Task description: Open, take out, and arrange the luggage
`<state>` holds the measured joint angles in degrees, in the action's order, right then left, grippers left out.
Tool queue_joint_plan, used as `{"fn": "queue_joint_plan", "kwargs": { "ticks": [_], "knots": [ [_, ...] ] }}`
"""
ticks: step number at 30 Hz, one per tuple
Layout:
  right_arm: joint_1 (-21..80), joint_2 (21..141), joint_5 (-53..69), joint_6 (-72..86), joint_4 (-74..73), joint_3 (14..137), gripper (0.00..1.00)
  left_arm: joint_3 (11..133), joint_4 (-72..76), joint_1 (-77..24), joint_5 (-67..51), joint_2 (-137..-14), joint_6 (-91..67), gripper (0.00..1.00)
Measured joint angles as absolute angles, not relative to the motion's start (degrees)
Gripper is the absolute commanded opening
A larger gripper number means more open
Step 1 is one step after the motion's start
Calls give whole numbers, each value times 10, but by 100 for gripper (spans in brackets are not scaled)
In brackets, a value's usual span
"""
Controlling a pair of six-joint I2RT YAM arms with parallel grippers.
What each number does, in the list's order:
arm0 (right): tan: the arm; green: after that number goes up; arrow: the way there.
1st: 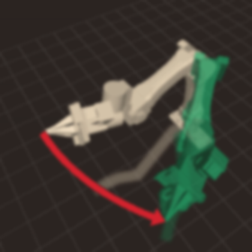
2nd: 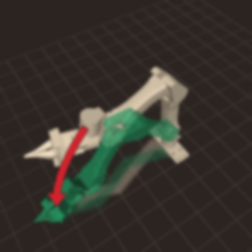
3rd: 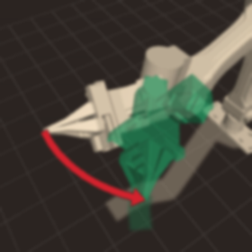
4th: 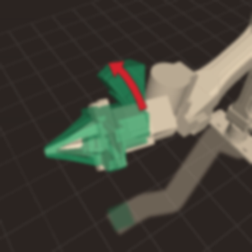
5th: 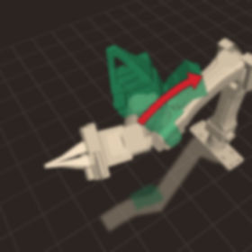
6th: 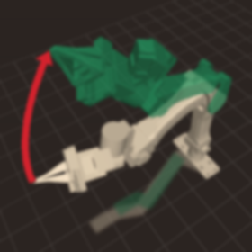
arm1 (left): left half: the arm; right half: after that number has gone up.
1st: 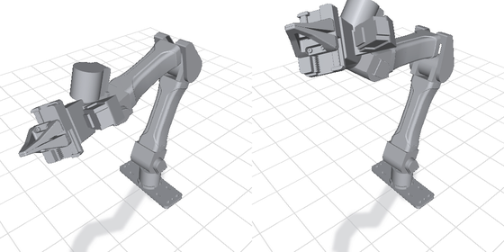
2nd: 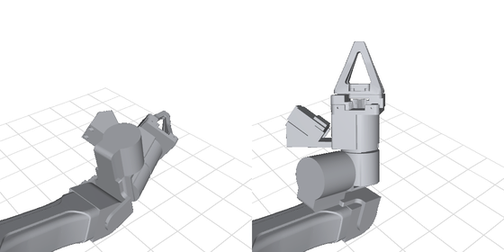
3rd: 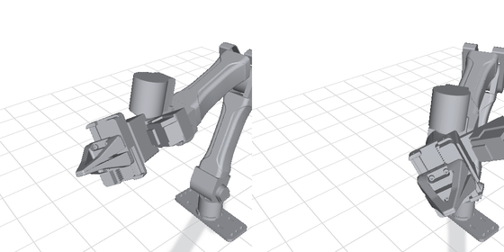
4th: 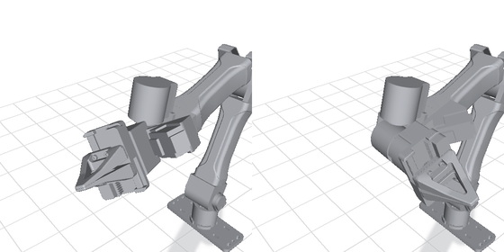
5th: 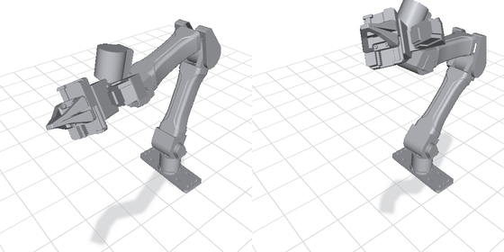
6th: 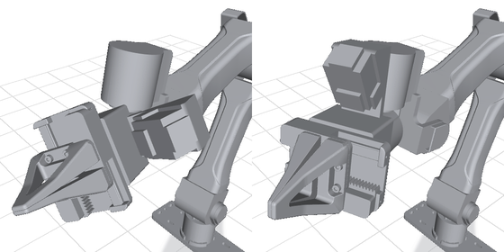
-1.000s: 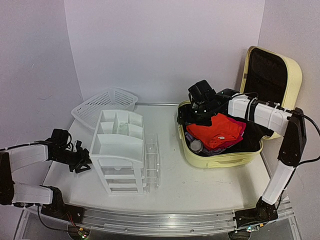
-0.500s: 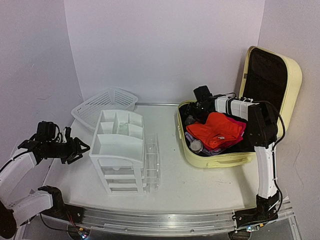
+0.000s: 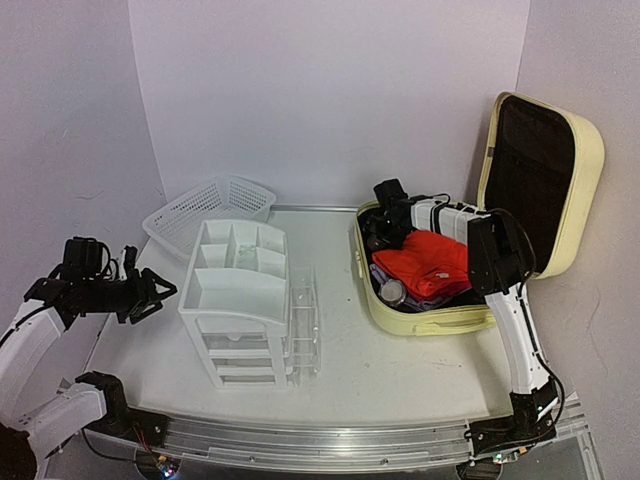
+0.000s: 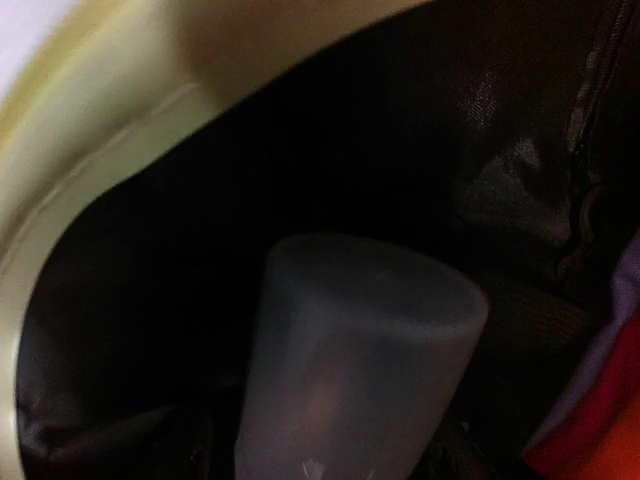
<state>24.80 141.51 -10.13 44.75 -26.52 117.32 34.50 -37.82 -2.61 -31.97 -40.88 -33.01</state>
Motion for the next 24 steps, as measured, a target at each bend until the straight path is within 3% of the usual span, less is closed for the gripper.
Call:
{"fn": "queue_joint_plan", "kwargs": {
  "ticks": [6,12,17,24],
  "knots": [
    [249,1449,-117,482,-277,1218,57,357,-391,-26,-327,-401,-330,64],
    [247,1434,-116,502,-270,1194,57,357,-407,-26,-328,-378,-330,64],
    [245,1340,-102,499,-267,1107,56,357,-410,-26,-328,-381,-330,65],
    [236,1120,-29,489,-222,962,54,357,-410,-26,-328,-390,-328,65]
  ]
}}
